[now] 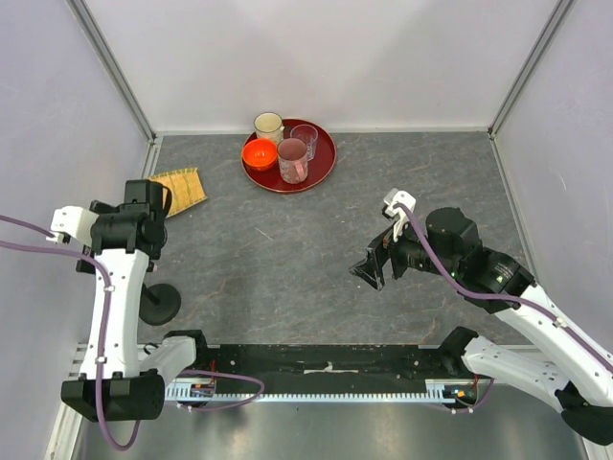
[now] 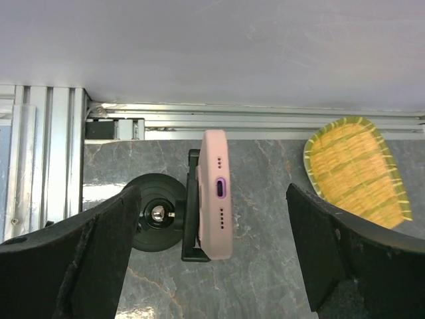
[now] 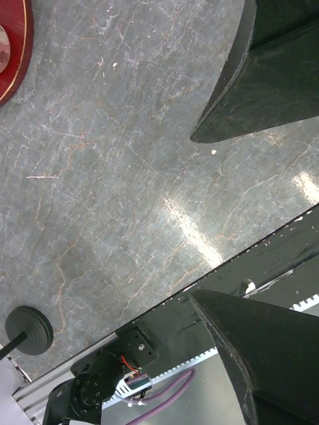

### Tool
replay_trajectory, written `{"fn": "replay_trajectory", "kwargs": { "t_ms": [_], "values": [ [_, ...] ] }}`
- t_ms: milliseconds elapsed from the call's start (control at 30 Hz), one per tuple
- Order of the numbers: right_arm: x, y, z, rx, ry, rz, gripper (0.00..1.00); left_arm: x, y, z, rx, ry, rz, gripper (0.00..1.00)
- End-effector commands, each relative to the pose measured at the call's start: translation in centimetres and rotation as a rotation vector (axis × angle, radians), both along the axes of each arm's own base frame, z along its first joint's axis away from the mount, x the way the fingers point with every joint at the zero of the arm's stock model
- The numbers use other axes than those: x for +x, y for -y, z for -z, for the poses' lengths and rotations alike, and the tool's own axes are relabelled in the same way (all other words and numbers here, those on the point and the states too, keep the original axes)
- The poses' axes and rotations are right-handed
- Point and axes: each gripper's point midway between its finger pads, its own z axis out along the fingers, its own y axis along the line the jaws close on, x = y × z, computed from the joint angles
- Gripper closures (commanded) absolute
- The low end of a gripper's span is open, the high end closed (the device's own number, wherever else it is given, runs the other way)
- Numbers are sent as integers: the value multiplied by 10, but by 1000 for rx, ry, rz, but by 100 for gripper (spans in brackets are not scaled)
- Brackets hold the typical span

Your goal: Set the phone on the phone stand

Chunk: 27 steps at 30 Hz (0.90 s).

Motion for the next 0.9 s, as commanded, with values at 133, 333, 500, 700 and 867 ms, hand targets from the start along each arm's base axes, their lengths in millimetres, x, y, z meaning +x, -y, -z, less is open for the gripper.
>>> {"fn": "replay_trajectory", "kwargs": {
  "t_ms": [133, 333, 500, 700, 867],
  "values": [
    [8, 2, -26, 22, 54, 40, 2, -20, 1, -76, 55, -19, 141, 3],
    [18, 12, -42, 25, 94, 116, 2, 5, 21, -156, 166, 139, 479, 15],
    [44, 59, -70, 54, 187, 431, 2, 44, 115, -249, 259, 479, 1104, 9],
    [43, 149, -122, 96, 371, 802, 2, 45, 229, -277, 265, 779, 1755, 6],
    [-4, 219, -203, 299, 521, 930, 2, 30, 253, -306, 315, 873, 1916, 5]
  ]
}}
